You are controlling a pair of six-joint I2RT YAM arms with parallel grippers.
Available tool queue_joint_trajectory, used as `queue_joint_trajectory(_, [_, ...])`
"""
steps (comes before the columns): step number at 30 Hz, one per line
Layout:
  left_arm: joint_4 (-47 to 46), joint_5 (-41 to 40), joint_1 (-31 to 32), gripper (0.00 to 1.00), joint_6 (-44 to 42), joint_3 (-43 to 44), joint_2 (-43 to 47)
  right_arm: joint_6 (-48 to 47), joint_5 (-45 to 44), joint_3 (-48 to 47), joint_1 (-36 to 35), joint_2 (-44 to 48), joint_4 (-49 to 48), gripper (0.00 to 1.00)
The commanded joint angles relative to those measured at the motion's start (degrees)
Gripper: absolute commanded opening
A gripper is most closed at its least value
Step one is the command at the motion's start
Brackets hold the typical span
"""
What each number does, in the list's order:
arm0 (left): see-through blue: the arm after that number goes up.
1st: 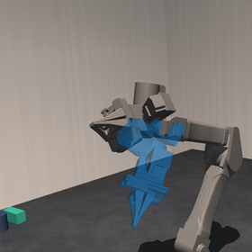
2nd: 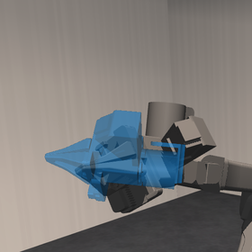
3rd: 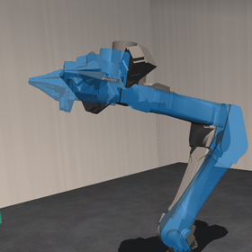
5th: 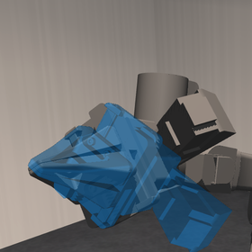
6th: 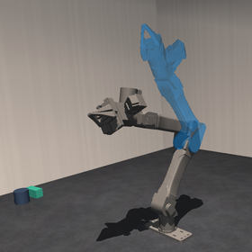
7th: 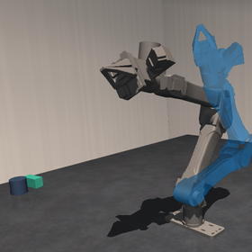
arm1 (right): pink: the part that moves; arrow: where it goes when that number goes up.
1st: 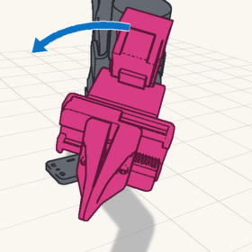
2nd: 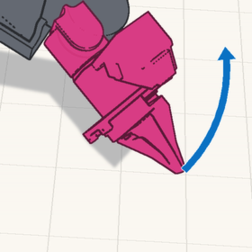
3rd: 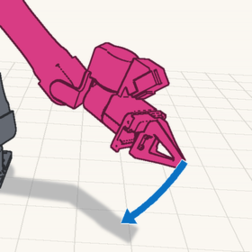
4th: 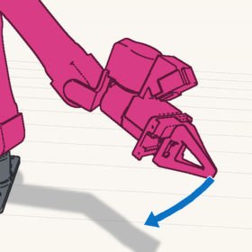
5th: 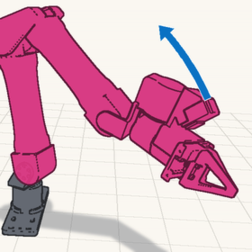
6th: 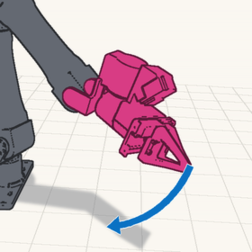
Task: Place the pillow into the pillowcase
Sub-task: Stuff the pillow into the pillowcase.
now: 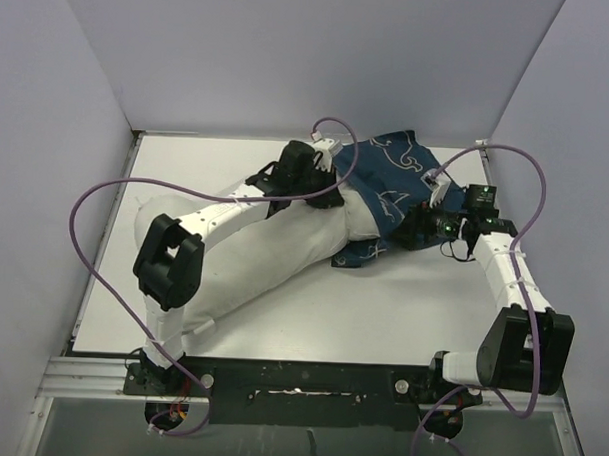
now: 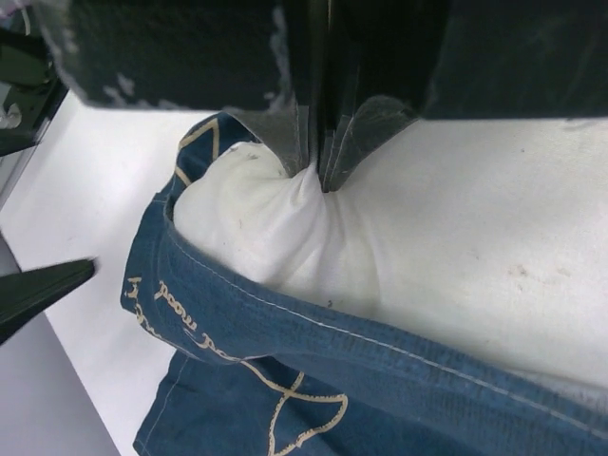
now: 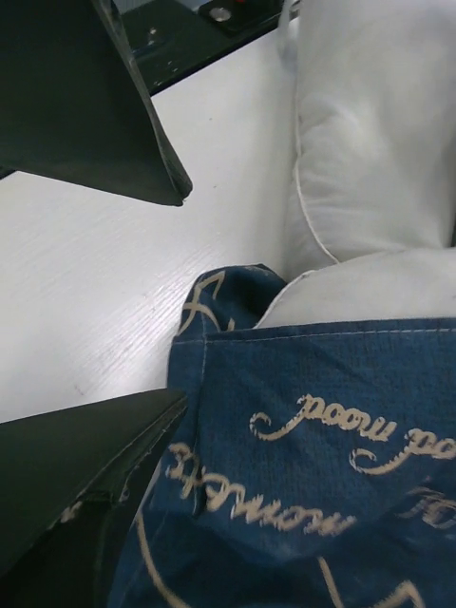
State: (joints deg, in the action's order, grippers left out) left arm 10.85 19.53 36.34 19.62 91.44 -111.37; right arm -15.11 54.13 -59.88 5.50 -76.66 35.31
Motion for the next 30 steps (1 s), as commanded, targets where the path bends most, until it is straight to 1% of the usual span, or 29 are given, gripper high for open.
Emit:
queue_joint_trajectory(1, [-8.0,-5.5,3.6,0.0,9.7,4.2,-2.5,25.8,-3.1,8.7,-0.4,0.7,-22.6,0.81])
queue_joint_trajectory(4, [-8.4,-5.6,4.0,0.0,10.4,5.1,-3.6,31.5,-8.6,12.6,-1.6,-0.7,-27.8,0.88])
queue_joint_trajectory(8, [-8.9,-5.3,4.1,0.0,10.4,4.5,-3.4,36.1,-12.3,15.2,-1.5,-1.7,-30.3,0.87])
queue_joint_trajectory(12, [-9.3,-5.3,3.8,0.0,9.8,4.1,-3.0,37.9,-14.0,15.8,-1.1,-1.9,-27.0,0.84])
queue_joint_trajectory(15, [-9.9,-4.9,3.5,0.0,9.8,4.2,-2.7,37.0,-13.9,15.2,0.1,0.8,-22.7,0.81])
queue_joint_trajectory(18, [-10.6,-4.2,3.2,0.0,10.1,5.0,-3.1,36.8,-14.3,16.1,0.7,3.4,-21.6,0.78])
queue_joint_trajectory(21, [-11.9,-3.0,3.3,0.0,10.8,5.6,-3.6,39.1,-14.2,18.3,0.3,1.7,-26.1,0.78])
queue_joint_trajectory(26, [-14.3,-1.1,3.3,0.0,12.6,6.3,-3.9,44.0,-15.9,19.4,-2.0,-4.9,-38.8,0.77])
queue_joint_trajectory(28, [-14.9,-0.7,3.2,0.0,13.3,6.4,-4.1,45.7,-16.3,19.2,-2.8,-6.0,-42.1,0.73])
queue_joint_trajectory(30, [-16.0,-0.5,3.0,0.0,13.9,6.0,-4.0,46.4,-16.3,18.8,-3.5,-6.7,-43.8,0.64])
